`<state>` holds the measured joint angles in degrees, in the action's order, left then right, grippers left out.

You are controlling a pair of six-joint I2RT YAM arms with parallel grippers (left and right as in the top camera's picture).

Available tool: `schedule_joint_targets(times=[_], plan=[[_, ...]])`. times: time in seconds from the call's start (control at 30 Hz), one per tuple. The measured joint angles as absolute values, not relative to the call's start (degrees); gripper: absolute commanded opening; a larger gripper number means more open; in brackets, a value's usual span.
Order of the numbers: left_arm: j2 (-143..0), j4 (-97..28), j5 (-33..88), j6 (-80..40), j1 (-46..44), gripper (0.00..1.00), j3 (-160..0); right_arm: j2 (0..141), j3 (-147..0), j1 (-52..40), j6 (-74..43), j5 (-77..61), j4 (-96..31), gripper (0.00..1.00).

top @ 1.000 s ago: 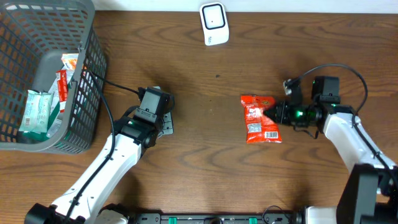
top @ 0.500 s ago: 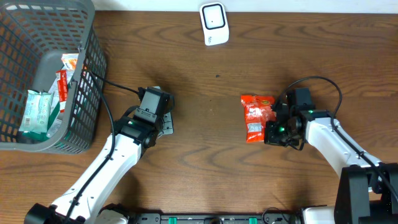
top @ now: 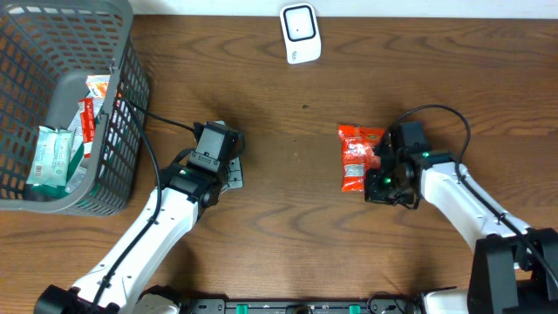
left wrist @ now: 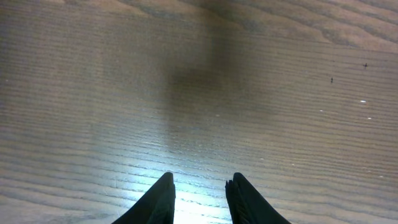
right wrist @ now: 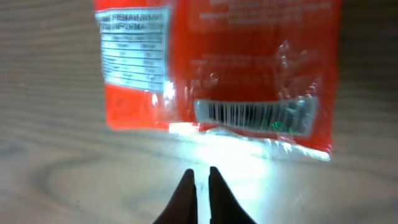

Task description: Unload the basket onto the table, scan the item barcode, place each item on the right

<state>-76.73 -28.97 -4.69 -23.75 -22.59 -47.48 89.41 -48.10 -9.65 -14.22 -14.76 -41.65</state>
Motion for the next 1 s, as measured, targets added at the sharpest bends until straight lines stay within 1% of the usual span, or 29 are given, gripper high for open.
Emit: schedule_joint_targets(times=[0.07,0.13,0.17,0.2,0.23,0.27,0.3,0.33,0.5,0.67,1.0], plan=[[-76.73,-28.95,-4.69,-23.75,-22.59,0.31,-47.48,88.77,-51.03,-9.19,-13.41,-14.55,-44.71,0.13],[-76.73,-28.93,-4.69,-23.75,-22.59,0.31,-47.48,87.7,-55.16,-8.12,-12.86,-14.04,-47.13,0.21],[-76.73,-28.97,-4.71,-23.75,-22.59,0.4,-47.48,87.18,-57.54,-7.27,-12.62,-12.84,-48.25,0.26],[-76.73,-28.97,-4.69,-23.75,-22.59,0.44,-47.48,86.3,-60.77,-5.74,-12.4,-10.76,-48.71,0.33],[-76.73,-28.95,-4.71,-23.79,-22.59,0.47,-47.48,85.97,-61.95,-5.02,-12.29,-9.45,-48.82,0.49],[-76.73,-28.93,-4.73,-23.77,-22.59,0.49,-47.48,85.62,-63.13,-4.12,-11.94,-7.53,-48.73,0.6],[-76.73,-28.8,-4.75,-23.7,-22.59,0.5,-47.48,85.45,-63.7,-3.38,-12.08,-5.82,-48.42,0.81],[-76.73,-28.56,-4.75,-23.64,-22.59,0.52,-47.48,85.43,-63.83,-2.66,-11.9,-4.56,-48.12,0.99],[-76.73,-29.17,-4.82,-23.55,-22.59,0.54,-47.51,85.47,-63.86,-0.67,-11.9,-0.93,-47.9,0.99],[-76.77,-36.42,-4.49,-23.55,-22.59,0.55,-49.67,85.47,-63.86,-0.69,-11.9,0.1,-47.99,0.99],[-76.77,-49.91,-4.08,-23.55,-22.59,0.56,-68.9,85.47,-63.86,-0.69,-11.9,0.86,-48.07,0.99]])
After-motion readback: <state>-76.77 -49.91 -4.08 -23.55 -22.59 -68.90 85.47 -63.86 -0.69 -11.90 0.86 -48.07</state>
